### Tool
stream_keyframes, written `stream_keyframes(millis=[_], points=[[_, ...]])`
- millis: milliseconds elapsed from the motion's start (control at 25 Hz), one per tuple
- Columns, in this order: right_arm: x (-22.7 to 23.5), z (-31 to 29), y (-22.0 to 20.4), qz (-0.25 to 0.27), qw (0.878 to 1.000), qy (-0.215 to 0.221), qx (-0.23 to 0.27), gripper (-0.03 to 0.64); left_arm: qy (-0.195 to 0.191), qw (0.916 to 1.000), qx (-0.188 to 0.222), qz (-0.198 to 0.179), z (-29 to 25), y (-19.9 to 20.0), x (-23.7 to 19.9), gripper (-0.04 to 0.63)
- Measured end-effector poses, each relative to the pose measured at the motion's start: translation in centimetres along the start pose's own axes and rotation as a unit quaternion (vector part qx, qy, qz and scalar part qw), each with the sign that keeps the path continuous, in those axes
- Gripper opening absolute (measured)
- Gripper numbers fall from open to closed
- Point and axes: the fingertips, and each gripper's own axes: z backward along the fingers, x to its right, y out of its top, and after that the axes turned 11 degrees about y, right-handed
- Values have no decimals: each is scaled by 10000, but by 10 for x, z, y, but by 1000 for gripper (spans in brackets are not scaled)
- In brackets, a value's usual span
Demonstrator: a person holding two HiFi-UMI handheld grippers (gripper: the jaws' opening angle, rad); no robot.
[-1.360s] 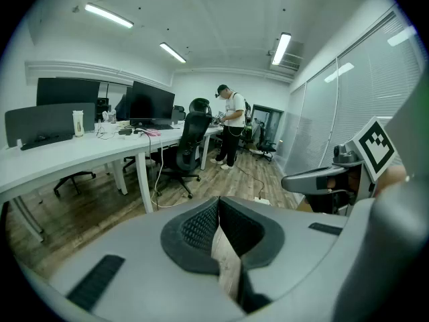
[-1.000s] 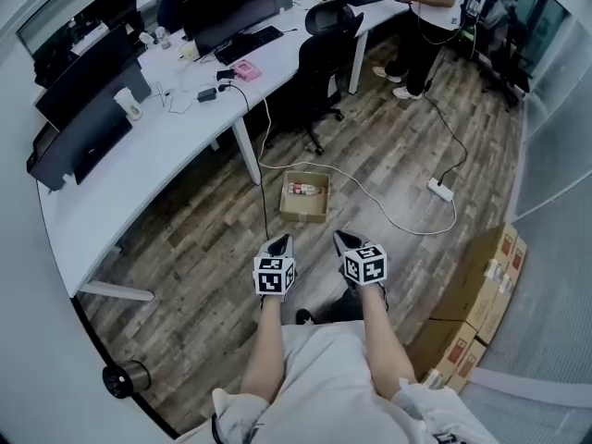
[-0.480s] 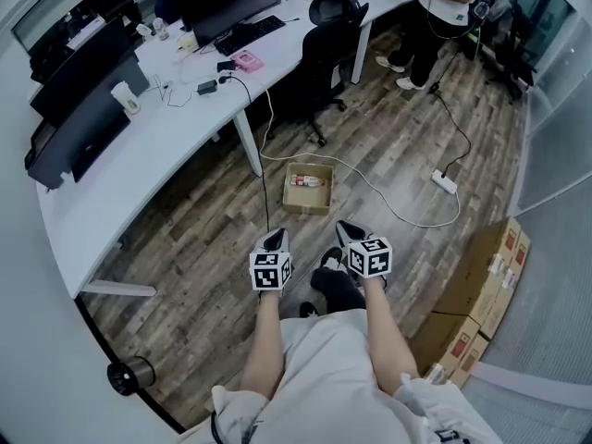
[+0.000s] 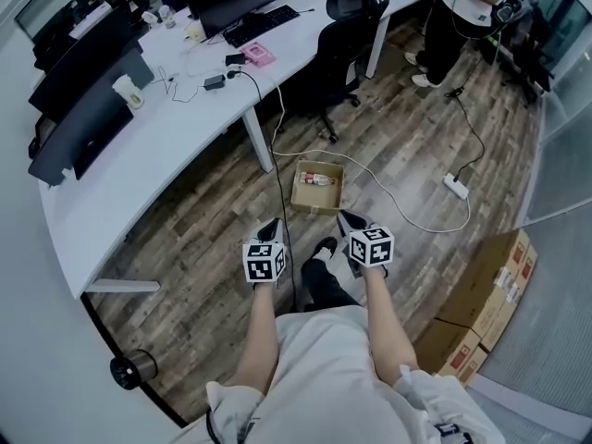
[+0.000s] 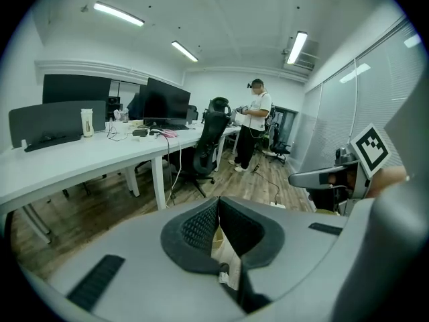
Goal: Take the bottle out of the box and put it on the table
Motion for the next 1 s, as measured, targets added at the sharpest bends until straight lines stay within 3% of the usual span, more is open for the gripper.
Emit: stream_keyframes(millis=[240,760,1000], points=[[43,-43,32,-213,9998,-42,36,41,-108,9998,-147,-50,-61,31,-9,15],[142,-118,116,-716,9968,-174,320,41,-480,9967,-393,-531,-187,109,0,15],[179,-162,156,-731,9967,-145,332,41,-561,9949,-478,-695,-239,138,-7,15]])
